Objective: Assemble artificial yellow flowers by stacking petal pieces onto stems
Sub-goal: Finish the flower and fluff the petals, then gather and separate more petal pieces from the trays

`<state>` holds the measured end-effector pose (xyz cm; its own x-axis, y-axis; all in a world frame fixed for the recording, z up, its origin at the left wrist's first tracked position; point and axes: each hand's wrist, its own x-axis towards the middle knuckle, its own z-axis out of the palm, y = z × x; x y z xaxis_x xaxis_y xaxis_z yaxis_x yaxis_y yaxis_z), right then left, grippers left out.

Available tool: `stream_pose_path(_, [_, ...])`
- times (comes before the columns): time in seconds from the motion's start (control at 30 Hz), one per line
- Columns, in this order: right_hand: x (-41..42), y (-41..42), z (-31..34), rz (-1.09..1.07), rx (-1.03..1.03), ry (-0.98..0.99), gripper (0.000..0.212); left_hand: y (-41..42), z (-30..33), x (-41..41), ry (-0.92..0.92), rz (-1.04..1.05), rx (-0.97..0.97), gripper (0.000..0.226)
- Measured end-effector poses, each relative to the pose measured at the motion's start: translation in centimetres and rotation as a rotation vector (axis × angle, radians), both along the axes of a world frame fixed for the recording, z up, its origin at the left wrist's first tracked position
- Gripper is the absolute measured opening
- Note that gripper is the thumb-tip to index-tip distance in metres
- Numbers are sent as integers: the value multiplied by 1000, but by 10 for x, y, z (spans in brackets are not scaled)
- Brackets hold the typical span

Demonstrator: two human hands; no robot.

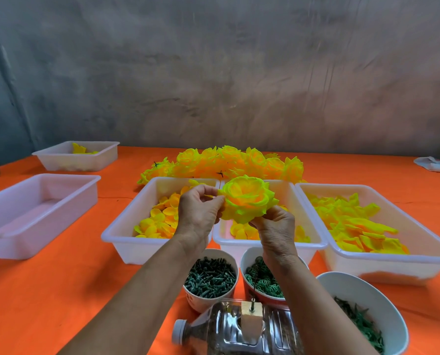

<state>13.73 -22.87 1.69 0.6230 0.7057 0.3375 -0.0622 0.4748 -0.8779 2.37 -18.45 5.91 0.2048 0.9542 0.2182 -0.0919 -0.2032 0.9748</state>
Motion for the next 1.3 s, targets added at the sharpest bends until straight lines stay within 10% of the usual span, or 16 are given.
stream_pose_path(1.3, [10,195,60,125,-373,-79,18,154,-24,5,-115,256,-145,26])
